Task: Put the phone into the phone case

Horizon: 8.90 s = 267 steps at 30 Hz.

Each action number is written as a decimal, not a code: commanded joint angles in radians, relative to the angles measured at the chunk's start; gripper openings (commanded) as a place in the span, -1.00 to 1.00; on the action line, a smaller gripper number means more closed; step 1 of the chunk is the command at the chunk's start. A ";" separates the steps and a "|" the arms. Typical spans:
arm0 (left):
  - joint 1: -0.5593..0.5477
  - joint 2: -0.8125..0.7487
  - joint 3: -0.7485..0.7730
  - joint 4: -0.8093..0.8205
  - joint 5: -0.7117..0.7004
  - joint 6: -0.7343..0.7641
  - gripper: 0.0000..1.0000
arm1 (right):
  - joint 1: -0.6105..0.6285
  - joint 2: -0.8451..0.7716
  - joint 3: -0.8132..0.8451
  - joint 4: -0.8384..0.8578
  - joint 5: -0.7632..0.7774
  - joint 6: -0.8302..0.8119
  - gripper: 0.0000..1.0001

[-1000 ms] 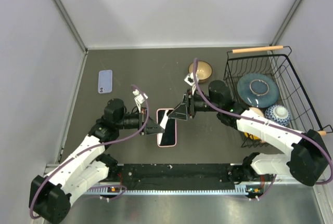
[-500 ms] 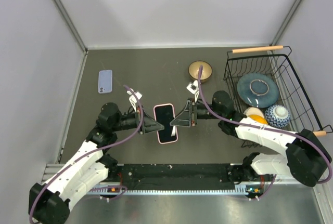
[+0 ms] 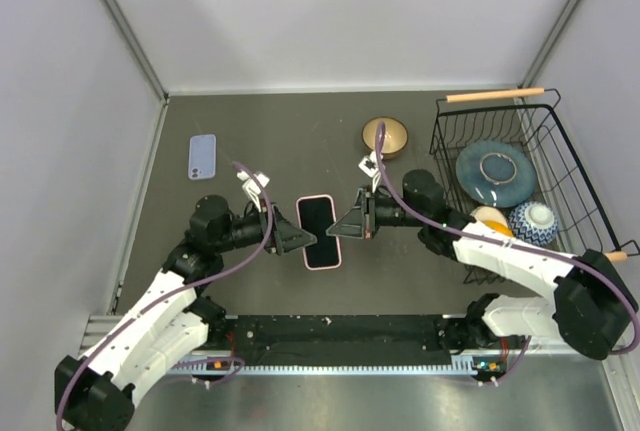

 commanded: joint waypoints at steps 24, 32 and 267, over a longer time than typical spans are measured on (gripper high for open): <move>0.002 -0.207 0.101 -0.486 -0.737 0.209 0.95 | -0.220 0.589 0.547 -0.628 0.248 -0.239 -1.00; 0.002 -0.183 0.116 -0.509 -0.760 0.192 0.95 | -0.282 0.701 0.603 -0.634 0.223 -0.216 -0.94; 0.704 0.615 0.401 -0.904 -1.497 -0.150 -1.00 | -0.081 -0.480 0.293 -0.914 0.646 -0.490 0.97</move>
